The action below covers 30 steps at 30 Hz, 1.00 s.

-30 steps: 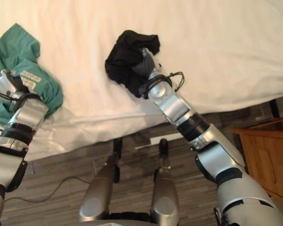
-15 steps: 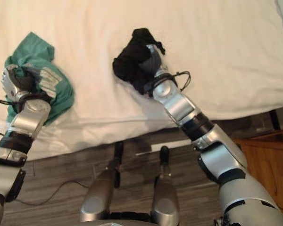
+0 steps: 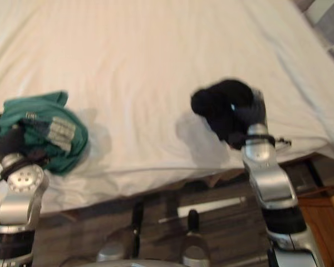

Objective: Tidy up the quilt and then pick up the clothes from the bed and put them into the laundry hamper.

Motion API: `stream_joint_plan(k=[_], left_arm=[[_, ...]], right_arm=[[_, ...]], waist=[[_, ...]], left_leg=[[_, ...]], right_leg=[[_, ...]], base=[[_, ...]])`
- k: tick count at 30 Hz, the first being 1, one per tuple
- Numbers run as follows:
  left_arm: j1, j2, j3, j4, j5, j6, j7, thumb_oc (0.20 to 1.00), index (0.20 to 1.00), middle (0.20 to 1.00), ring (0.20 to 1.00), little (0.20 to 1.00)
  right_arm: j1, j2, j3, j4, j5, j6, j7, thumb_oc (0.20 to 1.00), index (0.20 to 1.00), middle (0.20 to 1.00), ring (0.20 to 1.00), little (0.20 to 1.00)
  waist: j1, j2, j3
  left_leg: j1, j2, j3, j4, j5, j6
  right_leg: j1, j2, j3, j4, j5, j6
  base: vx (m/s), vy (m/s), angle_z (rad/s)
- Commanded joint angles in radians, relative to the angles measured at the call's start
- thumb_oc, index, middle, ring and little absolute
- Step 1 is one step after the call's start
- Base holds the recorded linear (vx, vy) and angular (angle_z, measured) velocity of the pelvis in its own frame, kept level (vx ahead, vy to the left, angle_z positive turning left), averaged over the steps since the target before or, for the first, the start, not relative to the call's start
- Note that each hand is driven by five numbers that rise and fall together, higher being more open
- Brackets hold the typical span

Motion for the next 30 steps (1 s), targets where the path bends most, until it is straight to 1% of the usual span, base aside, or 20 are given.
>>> stream_joint_plan(k=[1,2,3,7,10,12,13,15,16,18,19,20,22,23,24,26,27,28,29,30], left_arm=[[0.054,0.023,-0.022,0.002,-0.037,-0.199,-0.063,0.2,0.2,0.2,0.2,0.2],[0.062,0.02,-0.024,0.001,-0.039,-0.203,-0.069,0.2,0.2,0.2,0.2,0.2],[0.091,0.004,-0.048,-0.003,-0.059,-0.211,-0.081,0.2,0.2,0.2,0.2,0.2],[0.113,-0.006,-0.124,0.009,-0.086,-0.216,-0.104,0.2,0.2,0.2,0.2,0.2],[0.111,0.015,-0.183,-0.007,-0.082,-0.203,-0.137,0.2,0.2,0.2,0.2,0.2],[0.108,0.024,-0.206,-0.006,-0.088,-0.199,-0.142,0.2,0.2,0.2,0.2,0.2],[0.103,0.032,-0.222,-0.003,-0.098,-0.195,-0.142,0.2,0.2,0.2,0.2,0.2],[0.097,0.036,-0.242,-0.001,-0.103,-0.193,-0.132,0.2,0.2,0.2,0.2,0.2],[0.091,0.042,-0.267,-0.005,-0.117,-0.19,-0.117,0.2,0.2,0.2,0.2,0.2],[0.081,0.046,-0.282,0.001,-0.12,-0.194,-0.084,0.2,0.2,0.2,0.2,0.2],[0.069,0.061,-0.295,0.004,-0.133,-0.195,-0.009,0.2,0.2,0.2,0.2,0.2],[0.067,0.064,-0.295,0.006,-0.137,-0.197,0.012,0.2,0.2,0.2,0.2,0.2],[0.053,0.066,-0.292,0.017,-0.14,-0.193,0.066,0.2,0.2,0.2,0.2,0.2],[0.05,0.066,-0.29,0.021,-0.142,-0.189,0.075,0.2,0.2,0.2,0.2,0.2],[0.045,0.067,-0.286,0.023,-0.136,-0.176,0.117,0.2,0.2,0.2,0.2,0.2],[0.046,0.071,-0.279,0.019,-0.132,-0.163,0.131,0.2,0.2,0.2,0.2,0.2],[0.047,0.073,-0.273,0.018,-0.125,-0.151,0.17,0.2,0.2,0.2,0.2,0.2],[0.044,0.076,-0.266,0.015,-0.123,-0.145,0.155,0.2,0.2,0.2,0.2,0.2],[0.041,0.085,-0.259,0.011,-0.108,-0.147,0.154,0.2,0.2,0.2,0.2,0.2],[0.037,0.087,-0.259,0.01,-0.103,-0.145,0.164,0.2,0.2,0.2,0.2,0.2]], right_arm=[[0.094,0.073,-0.013,-0.012,-0.004,-0.223,-0.028,0.2,0.2,0.2,0.2,0.2],[0.106,0.079,-0.015,-0.013,-0.006,-0.228,-0.029,0.2,0.2,0.2,0.2,0.2],[0.155,0.111,-0.014,-0.009,-0.019,-0.254,-0.049,0.2,0.2,0.2,0.2,0.2],[0.231,0.149,0.013,0.01,-0.001,-0.282,-0.064,0.2,0.2,0.2,0.2,0.2],[0.273,0.149,0.03,0.016,0.066,-0.291,-0.055,0.2,0.2,0.2,0.2,0.2],[0.292,0.152,0.039,0.026,0.098,-0.307,-0.056,0.2,0.2,0.2,0.2,0.2],[0.304,0.158,0.047,0.035,0.118,-0.316,-0.061,0.2,0.2,0.2,0.2,0.2],[0.313,0.164,0.059,0.041,0.133,-0.325,-0.069,0.2,0.2,0.2,0.2,0.2],[0.33,0.17,0.068,0.046,0.152,-0.328,-0.062,0.2,0.2,0.2,0.2,0.2],[0.339,0.171,0.074,0.057,0.144,-0.342,-0.041,0.2,0.2,0.2,0.2,0.2],[0.351,0.16,0.082,0.055,0.148,-0.349,0.018,0.2,0.2,0.2,0.2,0.2],[0.355,0.156,0.085,0.053,0.145,-0.353,0.035,0.2,0.2,0.2,0.2,0.2],[0.355,0.141,0.1,0.043,0.139,-0.36,0.073,0.2,0.2,0.2,0.2,0.2],[0.353,0.137,0.108,0.042,0.136,-0.36,0.078,0.2,0.2,0.2,0.2,0.2],[0.346,0.128,0.127,0.037,0.131,-0.371,0.098,0.2,0.2,0.2,0.2,0.2],[0.332,0.12,0.144,0.033,0.135,-0.368,0.097,0.2,0.2,0.2,0.2,0.2],[0.321,0.116,0.157,0.031,0.128,-0.368,0.127,0.2,0.2,0.2,0.2,0.2],[0.299,0.104,0.173,0.032,0.135,-0.361,0.089,0.2,0.2,0.2,0.2,0.2],[0.249,0.086,0.208,0.04,0.153,-0.353,0.026,0.2,0.2,0.2,0.2,0.2],[0.238,0.081,0.215,0.04,0.154,-0.347,0.025,0.2,0.2,0.2,0.2,0.2]], waist=[[-0.008,-0.042,-0.191],[-0.009,-0.042,-0.194],[-0.016,-0.042,-0.203],[-0.04,-0.043,-0.223],[-0.071,-0.043,-0.23],[-0.086,-0.042,-0.229],[-0.102,-0.04,-0.227],[-0.116,-0.04,-0.225],[-0.14,-0.038,-0.22],[-0.155,-0.035,-0.215],[-0.177,-0.029,-0.207],[-0.18,-0.028,-0.206],[-0.179,-0.024,-0.201],[-0.175,-0.024,-0.2],[-0.158,-0.024,-0.2],[-0.14,-0.026,-0.202],[-0.125,-0.028,-0.205],[-0.104,-0.03,-0.207],[-0.066,-0.035,-0.201],[-0.057,-0.035,-0.202]], left_leg=[[0.037,-0.026,-0.014,-0.007,-0.07,0.045],[0.04,-0.026,-0.016,-0.007,-0.075,0.045],[0.048,-0.023,-0.019,-0.007,-0.076,0.045],[0.061,-0.014,-0.022,-0.007,-0.079,0.044],[0.074,-0.006,-0.008,-0.007,-0.082,0.045],[0.082,-0.001,0.002,-0.007,-0.084,0.045],[0.089,0.002,0.012,-0.007,-0.087,0.044],[0.096,0.004,0.024,-0.007,-0.091,0.045],[0.112,0.003,0.036,-0.003,-0.107,0.048],[0.12,0.0,0.043,-0.001,-0.112,0.052],[0.134,-0.002,0.048,0.002,-0.117,0.057],[0.136,-0.001,0.048,0.002,-0.118,0.057],[0.136,0.003,0.041,0.002,-0.112,0.056],[0.134,0.004,0.033,0.001,-0.108,0.056],[0.128,0.006,0.015,-0.003,-0.101,0.054],[0.12,0.006,-0.011,-0.005,-0.094,0.05],[0.114,0.005,-0.026,-0.007,-0.09,0.047],[0.094,0.011,-0.049,-0.007,-0.071,0.04],[0.065,0.022,-0.113,-0.004,-0.048,0.026],[0.053,0.027,-0.126,-0.004,-0.04,0.023]], right_leg=[[-0.031,0.001,0.049,0.072,-0.013,-0.003],[-0.026,0.002,0.048,0.071,-0.017,-0.004],[-0.017,0.007,0.046,0.07,-0.02,-0.007],[-0.01,0.015,0.06,0.075,-0.024,-0.006],[-0.016,0.015,0.096,0.082,-0.021,0.002],[-0.021,0.014,0.116,0.085,-0.018,0.008],[-0.026,0.012,0.133,0.086,-0.014,0.014],[-0.033,0.012,0.15,0.087,-0.009,0.02],[-0.029,0.013,0.176,0.082,-0.008,0.026],[-0.035,0.018,0.202,0.085,-0.003,0.03],[-0.042,0.027,0.241,0.088,0.006,0.035],[-0.043,0.029,0.249,0.089,0.007,0.035],[-0.047,0.031,0.255,0.093,0.007,0.033],[-0.047,0.03,0.249,0.094,0.005,0.031],[-0.048,0.026,0.231,0.098,0.0,0.028],[-0.047,0.021,0.205,0.102,-0.007,0.024],[-0.047,0.019,0.19,0.104,-0.011,0.021],[-0.055,0.018,0.167,0.116,-0.019,0.015],[-0.06,0.029,0.145,0.146,-0.048,-0.004],[-0.065,0.033,0.143,0.15,-0.053,-0.009]], base=[[0.03,-0.133,-0.06],[0.04,-0.153,-0.04],[0.03,-0.082,-0.02],[0.01,-0.084,-0.03],[0.01,-0.04,-0.1],[0.0,-0.028,-0.22],[-0.01,-0.02,-0.21],[0.0,-0.026,-0.42],[0.01,-0.017,-0.43],[0.01,0.0,-0.48],[0.0,0.005,-0.77],[0.0,0.006,-0.79],[-0.02,-0.014,-0.66],[-0.04,-0.051,-0.44],[-0.04,-0.056,-0.08],[-0.03,-0.082,0.2],[-0.09,-0.132,0.46],[-0.18,-0.262,0.62],[-0.19,-0.261,0.88],[-0.18,-0.314,1.46]])
